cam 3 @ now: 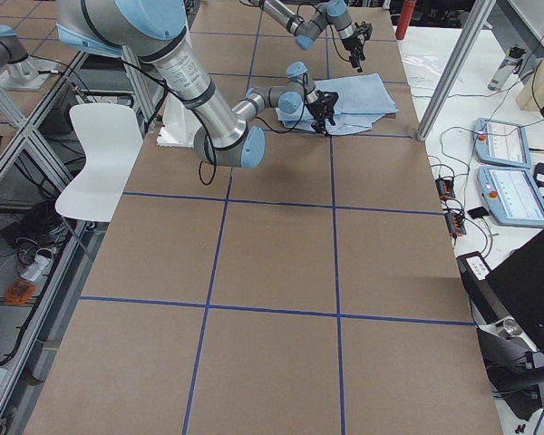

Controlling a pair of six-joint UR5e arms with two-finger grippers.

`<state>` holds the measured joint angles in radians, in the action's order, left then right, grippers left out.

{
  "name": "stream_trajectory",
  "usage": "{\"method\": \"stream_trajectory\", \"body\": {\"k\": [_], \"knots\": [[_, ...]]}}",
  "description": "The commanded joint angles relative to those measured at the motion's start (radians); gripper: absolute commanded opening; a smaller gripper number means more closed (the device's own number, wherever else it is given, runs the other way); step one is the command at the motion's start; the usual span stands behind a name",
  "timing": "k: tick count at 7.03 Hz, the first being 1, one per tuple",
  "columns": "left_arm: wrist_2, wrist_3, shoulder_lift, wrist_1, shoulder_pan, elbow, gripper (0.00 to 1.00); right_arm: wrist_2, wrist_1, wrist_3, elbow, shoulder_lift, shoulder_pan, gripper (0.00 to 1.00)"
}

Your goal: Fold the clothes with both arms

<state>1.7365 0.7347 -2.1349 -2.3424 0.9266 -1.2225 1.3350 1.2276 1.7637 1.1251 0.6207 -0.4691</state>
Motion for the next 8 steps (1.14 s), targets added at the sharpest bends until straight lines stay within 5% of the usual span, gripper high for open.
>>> {"method": "stream_trajectory", "body": {"k": [1,4,8], "knots": [[0.0,0.0,0.001,0.0,0.0,0.001,1.0,0.001,0.003,0.006,-0.001,-0.006,0.007,0.0],[0.002,0.0,0.0,0.0,0.0,-0.002,1.0,0.001,0.039,0.005,0.088,0.022,0.012,0.0],[0.003,0.0,0.006,0.0,-0.002,-0.005,1.0,-0.058,0.112,0.003,0.638,0.493,0.073,0.0]]}}
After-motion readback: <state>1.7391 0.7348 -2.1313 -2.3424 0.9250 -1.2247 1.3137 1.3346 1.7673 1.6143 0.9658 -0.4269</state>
